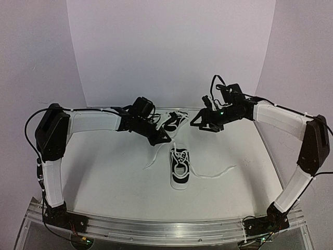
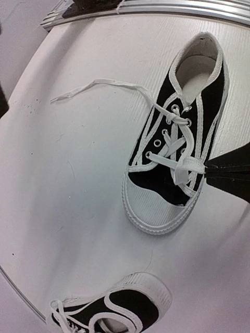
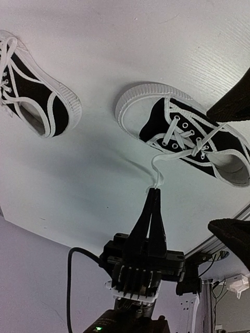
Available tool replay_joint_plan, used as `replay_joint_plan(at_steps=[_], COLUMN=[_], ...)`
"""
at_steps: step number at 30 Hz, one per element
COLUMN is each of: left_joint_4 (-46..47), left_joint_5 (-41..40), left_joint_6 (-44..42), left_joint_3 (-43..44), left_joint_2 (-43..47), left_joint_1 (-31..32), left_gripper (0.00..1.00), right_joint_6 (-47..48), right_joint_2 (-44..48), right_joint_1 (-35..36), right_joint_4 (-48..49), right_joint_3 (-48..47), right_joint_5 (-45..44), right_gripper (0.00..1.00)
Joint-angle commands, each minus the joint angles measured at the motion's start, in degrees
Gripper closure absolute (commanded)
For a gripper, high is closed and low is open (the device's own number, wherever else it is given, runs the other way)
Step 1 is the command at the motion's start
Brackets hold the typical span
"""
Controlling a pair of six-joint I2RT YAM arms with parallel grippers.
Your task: Tie the shoes
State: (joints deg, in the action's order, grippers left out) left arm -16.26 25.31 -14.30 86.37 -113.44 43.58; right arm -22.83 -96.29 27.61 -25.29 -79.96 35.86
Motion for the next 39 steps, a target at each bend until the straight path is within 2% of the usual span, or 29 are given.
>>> replay_joint_plan(at_steps=[1,9,20,29,38,39], left_joint_4=[6.6,8.5,10.1,10.6,11.2,10.8], left_joint_5=[3.2,5.2,7.1,6.6,6.7,6.7], left_joint_6=[5.2,5.8,5.7,5.7,5.9,5.8], left_joint_3=[-1.5,-3.3,-4.6,-4.9,-5.2,-5.2], left_joint_2=[3.7,4.3,4.4,4.0,3.5,3.5], left_joint_1=[-1.1,-1.1,-1.1,-1.3,-1.7,-1.8], left_gripper=[1.00,1.00,1.00,1.00,1.00,1.00], right_joint_6=[-2.9,-8.0,-9.0,-9.3,-9.4,-9.4], right_joint_2=[-2.2,-8.8,-16.3,-17.4,-17.4,-17.3], right_joint_1=[1.4,3.4,4.4,4.6,4.6,4.6], right_joint_4=[7.1,14.8,21.5,22.6,22.6,22.6], right_joint_3=[1.5,0.9,-0.2,-0.8,-1.2,-1.2], right_joint_5=[5.6,10.0,14.2,16.4,17.2,17.2], right_gripper=[0.41,0.43,0.40,0.65,1.00,1.00])
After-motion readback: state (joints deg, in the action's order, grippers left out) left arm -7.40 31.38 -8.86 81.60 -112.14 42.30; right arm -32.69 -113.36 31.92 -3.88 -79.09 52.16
